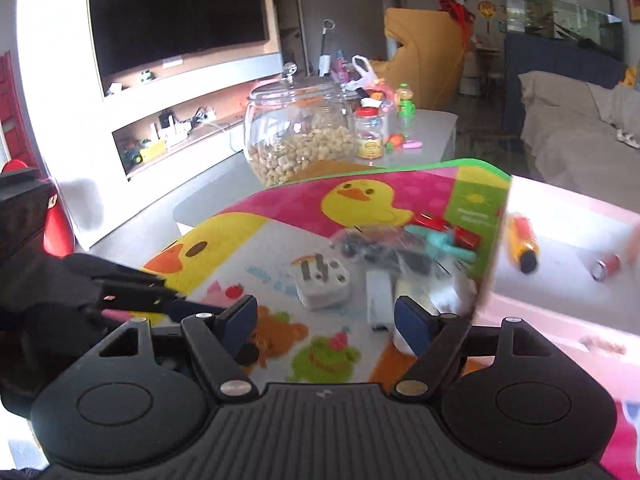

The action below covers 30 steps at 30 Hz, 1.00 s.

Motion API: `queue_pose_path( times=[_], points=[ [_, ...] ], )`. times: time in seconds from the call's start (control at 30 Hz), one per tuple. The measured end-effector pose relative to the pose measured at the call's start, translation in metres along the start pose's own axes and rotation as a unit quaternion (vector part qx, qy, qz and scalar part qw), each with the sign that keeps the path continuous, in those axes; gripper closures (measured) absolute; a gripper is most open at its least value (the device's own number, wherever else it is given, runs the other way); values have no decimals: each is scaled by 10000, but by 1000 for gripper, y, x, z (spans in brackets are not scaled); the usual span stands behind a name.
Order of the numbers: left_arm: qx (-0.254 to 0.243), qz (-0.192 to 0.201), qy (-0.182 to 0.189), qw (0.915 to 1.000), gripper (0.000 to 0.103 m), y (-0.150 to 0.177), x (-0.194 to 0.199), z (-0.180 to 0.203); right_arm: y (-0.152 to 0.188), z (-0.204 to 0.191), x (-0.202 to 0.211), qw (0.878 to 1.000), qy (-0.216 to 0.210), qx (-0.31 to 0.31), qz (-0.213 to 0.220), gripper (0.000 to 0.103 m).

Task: Organize rigid objects
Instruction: 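Grasp the white plug adapter with the right gripper and lift it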

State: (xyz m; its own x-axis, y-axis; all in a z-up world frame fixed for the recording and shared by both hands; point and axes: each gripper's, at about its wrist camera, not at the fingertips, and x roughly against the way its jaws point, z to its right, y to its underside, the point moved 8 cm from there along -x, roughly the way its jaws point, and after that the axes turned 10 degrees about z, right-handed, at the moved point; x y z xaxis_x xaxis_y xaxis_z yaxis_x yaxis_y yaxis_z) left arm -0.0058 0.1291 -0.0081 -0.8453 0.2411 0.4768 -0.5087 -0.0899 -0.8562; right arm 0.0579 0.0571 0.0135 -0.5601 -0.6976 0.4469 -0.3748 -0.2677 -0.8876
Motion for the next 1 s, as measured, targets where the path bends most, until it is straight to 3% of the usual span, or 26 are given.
queue_pose_path(
  times=[0.13, 0.2, 0.3, 0.37, 0.47, 0.5, 0.57, 0.7, 0.83, 0.9, 1.0],
  points=[
    [-14, 69, 354, 9993, 64, 2, 14, 5, -4, -9, -48, 9986, -158, 70, -501, 35],
    [-43, -22, 499, 9987, 64, 8, 15, 10, -4, -5, -71, 9970, 4, -60, -770, 46],
    [-103, -188, 793, 9966, 66, 17, 14, 24, -4, -1, -95, 9956, 115, -54, -925, 49],
    [-173, -247, 891, 9956, 66, 21, 13, 32, -2, -3, -97, 9947, 164, 136, -1006, 55],
    [-184, -361, 1048, 9937, 66, 26, 10, 41, -1, -8, -77, 9958, 36, 199, -893, 56],
    [-227, -401, 1118, 9927, 66, 27, 10, 46, -2, -8, -67, 9966, -11, 188, -808, 62],
    [-363, -441, 1254, 9905, 66, 27, 13, 56, -5, -6, -38, 9979, -45, 130, -626, 99],
    [-574, -510, 1728, 9820, 66, 28, 18, 84, 2, 16, 22, 9995, 202, 19, -236, 101],
    [-743, -781, 2064, 9725, 66, 37, 7, 111, 27, 47, 56, 9971, 715, -41, -240, 100],
    [-691, -961, 2016, 9723, 66, 44, -5, 116, 39, 59, 63, 9961, 787, -191, -338, 98],
    [-599, -1068, 1668, 9784, 68, 46, -19, 109, 50, 67, 69, 9955, 797, -359, -370, 96]
  ],
)
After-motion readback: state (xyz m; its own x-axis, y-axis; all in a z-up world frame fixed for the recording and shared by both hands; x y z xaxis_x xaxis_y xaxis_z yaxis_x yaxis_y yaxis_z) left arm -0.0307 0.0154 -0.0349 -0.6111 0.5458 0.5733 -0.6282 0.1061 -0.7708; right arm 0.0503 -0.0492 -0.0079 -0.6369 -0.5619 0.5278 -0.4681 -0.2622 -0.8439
